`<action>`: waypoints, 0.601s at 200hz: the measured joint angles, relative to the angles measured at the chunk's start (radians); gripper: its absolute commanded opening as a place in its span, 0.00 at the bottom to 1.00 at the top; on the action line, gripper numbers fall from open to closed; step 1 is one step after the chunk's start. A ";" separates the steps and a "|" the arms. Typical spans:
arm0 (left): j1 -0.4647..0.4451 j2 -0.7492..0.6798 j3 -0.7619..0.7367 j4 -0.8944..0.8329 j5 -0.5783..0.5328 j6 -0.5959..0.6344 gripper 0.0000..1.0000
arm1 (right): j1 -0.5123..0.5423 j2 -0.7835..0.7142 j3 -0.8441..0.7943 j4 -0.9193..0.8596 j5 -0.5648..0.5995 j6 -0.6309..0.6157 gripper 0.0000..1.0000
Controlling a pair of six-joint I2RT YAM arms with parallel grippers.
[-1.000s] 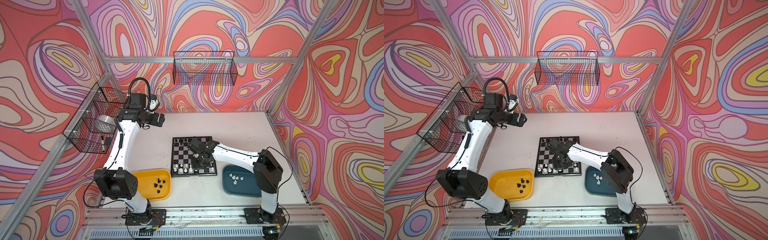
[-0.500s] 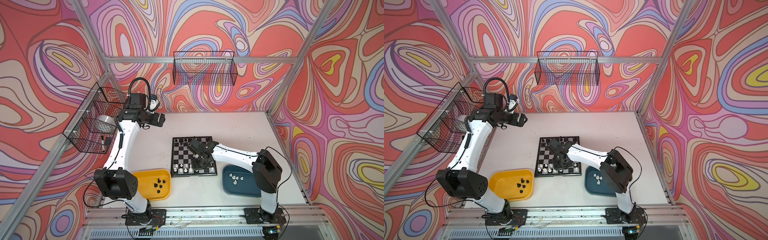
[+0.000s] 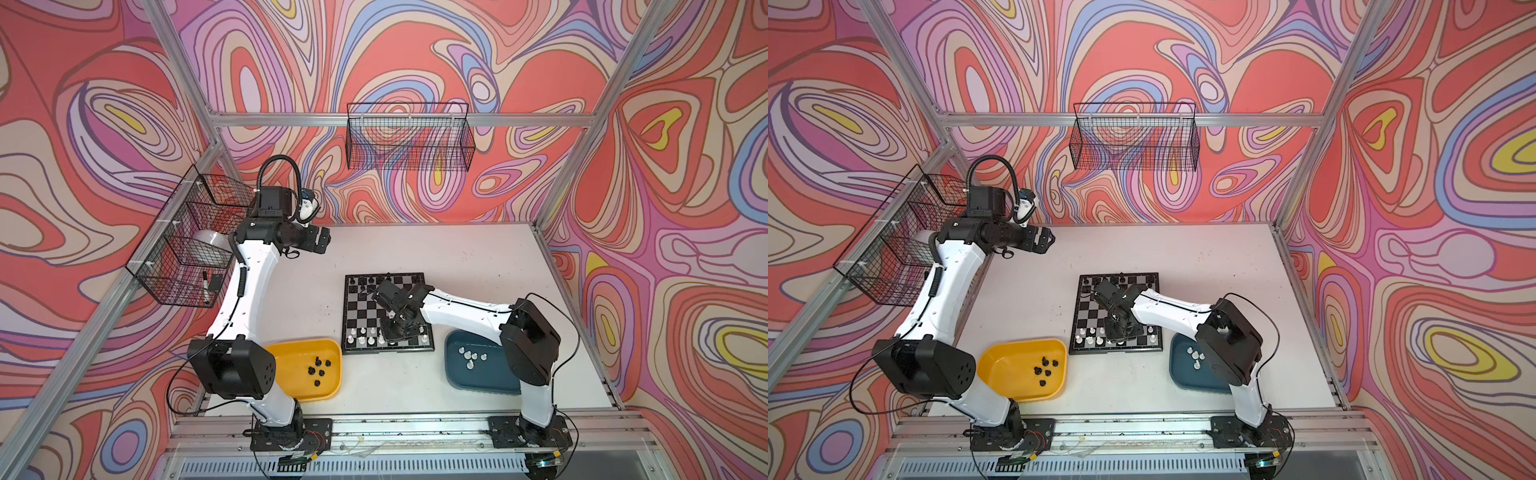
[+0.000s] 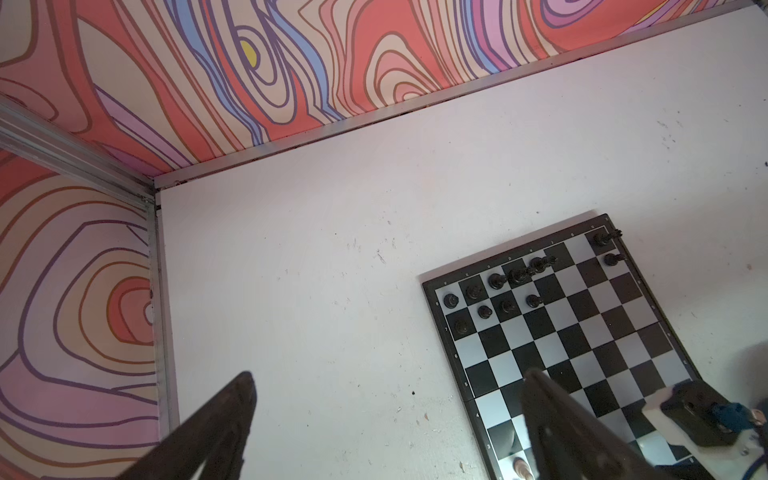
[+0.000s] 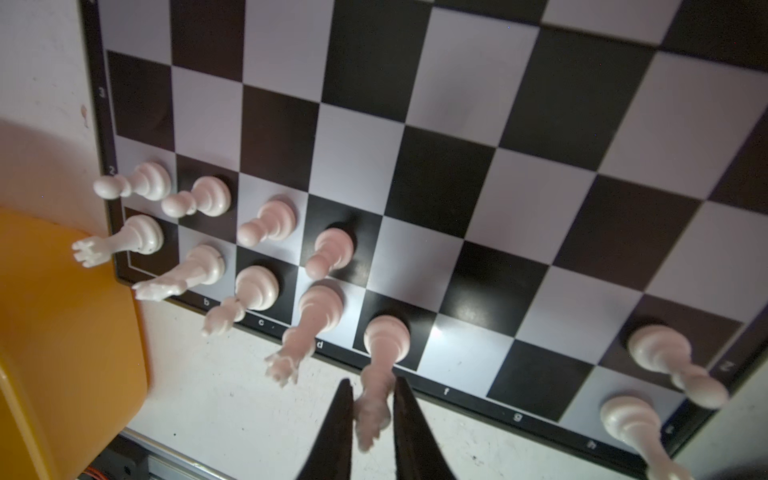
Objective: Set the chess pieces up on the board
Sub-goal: 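Lower the white king onto its near-row square and open the right gripper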
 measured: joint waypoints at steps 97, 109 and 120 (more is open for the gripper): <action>0.000 -0.020 0.000 0.000 0.001 -0.004 1.00 | 0.006 -0.007 0.000 -0.024 0.038 -0.003 0.34; 0.000 -0.022 0.000 0.000 0.001 -0.003 1.00 | 0.006 -0.013 0.001 -0.033 0.041 -0.004 0.35; 0.000 -0.022 0.000 0.000 0.001 -0.003 1.00 | 0.006 -0.021 0.003 -0.043 0.043 -0.007 0.35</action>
